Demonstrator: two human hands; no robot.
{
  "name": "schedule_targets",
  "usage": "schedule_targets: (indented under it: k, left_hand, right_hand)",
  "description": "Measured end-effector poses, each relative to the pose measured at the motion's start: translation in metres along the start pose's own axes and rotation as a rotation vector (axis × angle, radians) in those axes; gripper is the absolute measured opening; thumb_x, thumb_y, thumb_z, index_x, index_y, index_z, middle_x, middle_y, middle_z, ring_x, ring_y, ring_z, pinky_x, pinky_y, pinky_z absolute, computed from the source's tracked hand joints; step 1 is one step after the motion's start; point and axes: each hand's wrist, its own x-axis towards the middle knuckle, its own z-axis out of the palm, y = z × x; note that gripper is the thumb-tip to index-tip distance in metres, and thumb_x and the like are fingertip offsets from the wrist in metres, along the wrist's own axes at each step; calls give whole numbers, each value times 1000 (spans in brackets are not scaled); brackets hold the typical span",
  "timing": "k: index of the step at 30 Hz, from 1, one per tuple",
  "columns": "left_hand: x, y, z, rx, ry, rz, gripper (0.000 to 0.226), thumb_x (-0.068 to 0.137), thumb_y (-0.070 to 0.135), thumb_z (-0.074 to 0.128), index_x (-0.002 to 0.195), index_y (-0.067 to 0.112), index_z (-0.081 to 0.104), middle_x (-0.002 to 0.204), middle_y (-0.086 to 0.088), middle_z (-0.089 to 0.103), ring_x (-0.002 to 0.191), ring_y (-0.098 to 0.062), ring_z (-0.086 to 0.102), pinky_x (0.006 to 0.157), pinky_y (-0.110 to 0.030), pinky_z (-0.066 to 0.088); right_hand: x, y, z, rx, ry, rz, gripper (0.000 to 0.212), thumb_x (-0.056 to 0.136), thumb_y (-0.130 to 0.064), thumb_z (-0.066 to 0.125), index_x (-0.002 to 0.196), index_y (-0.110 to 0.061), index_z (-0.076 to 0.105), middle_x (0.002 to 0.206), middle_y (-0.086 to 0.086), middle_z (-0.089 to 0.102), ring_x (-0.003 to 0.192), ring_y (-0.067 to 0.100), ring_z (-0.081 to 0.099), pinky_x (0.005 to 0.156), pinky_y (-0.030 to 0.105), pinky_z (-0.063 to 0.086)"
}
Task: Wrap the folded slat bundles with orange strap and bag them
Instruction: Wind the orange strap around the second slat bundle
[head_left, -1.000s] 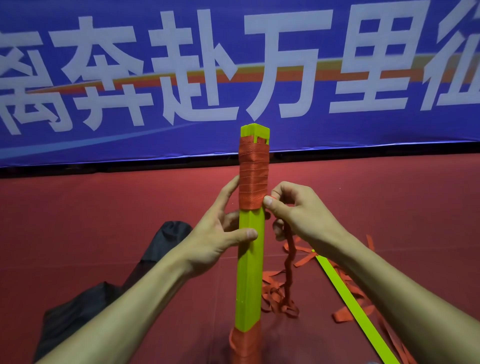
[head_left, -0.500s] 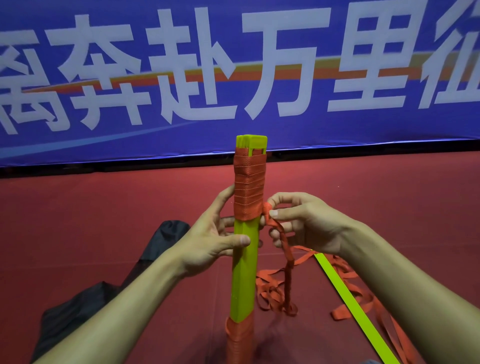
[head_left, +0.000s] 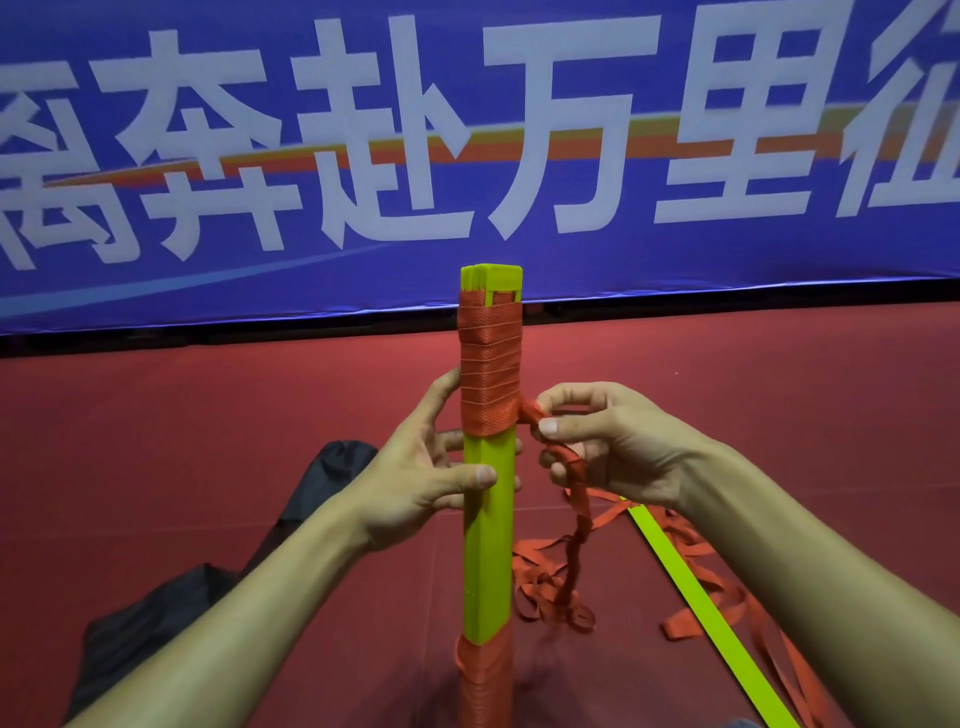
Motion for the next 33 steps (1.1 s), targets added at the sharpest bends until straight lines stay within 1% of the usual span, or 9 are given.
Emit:
schedule_targets:
  k: [2, 4, 7, 11, 15, 20, 23, 27, 33]
  left_hand:
    - [0, 1, 0, -18, 6, 10, 83, 60, 18, 94, 113, 68, 54, 109, -16, 73, 95, -40, 73, 94, -77, 36]
    - [0, 1, -1, -17, 29, 4, 88, 62, 14, 91, 121, 64, 49, 108, -16, 74, 92, -39, 73, 94, -77, 33]
    - [0, 1, -1, 16, 39, -5, 89, 73, -1, 74, 133, 52, 38, 105, -15, 74, 89, -37, 74, 95, -80, 29]
    - [1, 1, -1, 35, 32, -3, 92, 73, 1, 78, 139, 48, 33, 106, -16, 74, 91, -38, 73, 90, -70, 42]
    - [4, -2, -3, 38, 20, 11, 90, 76, 0, 74, 134, 57, 36, 107, -15, 74, 93, -38, 73, 69, -43, 58]
    - [6, -1, 3, 45, 29, 81, 98, 74, 4, 78, 125, 77, 38, 112, -20, 71, 99, -49, 67, 74, -53, 53]
    - [6, -2, 5, 51, 33, 110, 101, 75, 0, 80, 125, 77, 38, 110, -16, 72, 89, -36, 72, 55, -32, 57]
    - [8, -6, 7, 85, 67, 112, 94, 71, 7, 76, 122, 78, 40, 109, -10, 74, 90, -35, 74, 58, -33, 57]
    - [10, -6, -3, 100, 111, 114, 96, 72, 3, 83, 126, 71, 41, 95, -1, 75, 76, -27, 74, 51, -26, 52]
  right_hand:
    - [1, 1, 0, -45, 23, 5, 31, 68, -2, 70, 99, -3, 65, 68, 10, 54, 49, 15, 54, 53, 29, 53]
    - [2, 2, 0, -74, 48, 1, 32, 74, 0, 69, 106, 1, 66, 63, 7, 53, 47, 13, 50, 53, 29, 52]
    - [3, 1, 0, -69, 71, -8, 21, 69, -3, 71, 90, -1, 67, 58, 5, 44, 44, 8, 41, 53, 28, 52]
    - [2, 2, 2, -21, 54, -7, 17, 66, -12, 73, 76, -10, 60, 59, 5, 46, 48, 9, 45, 62, 33, 57]
    - [3, 3, 1, 75, 59, -14, 17, 72, -27, 70, 77, -18, 57, 76, 3, 56, 66, 19, 59, 68, 36, 56]
    - [6, 4, 2, 55, 53, -14, 18, 73, -25, 68, 72, -16, 54, 71, 4, 49, 58, 21, 58, 57, 31, 53]
    - [7, 4, 2, -75, 137, -73, 27, 81, -11, 70, 65, -13, 49, 59, 2, 48, 52, 20, 56, 52, 29, 51]
    - [8, 7, 6, -380, 294, -263, 33, 86, -4, 70, 64, -7, 45, 49, 7, 45, 45, 21, 55, 48, 28, 49]
    - [-1, 0, 0, -73, 44, -56, 11, 93, -13, 55, 82, -11, 55, 78, 11, 62, 61, 25, 63, 57, 33, 56]
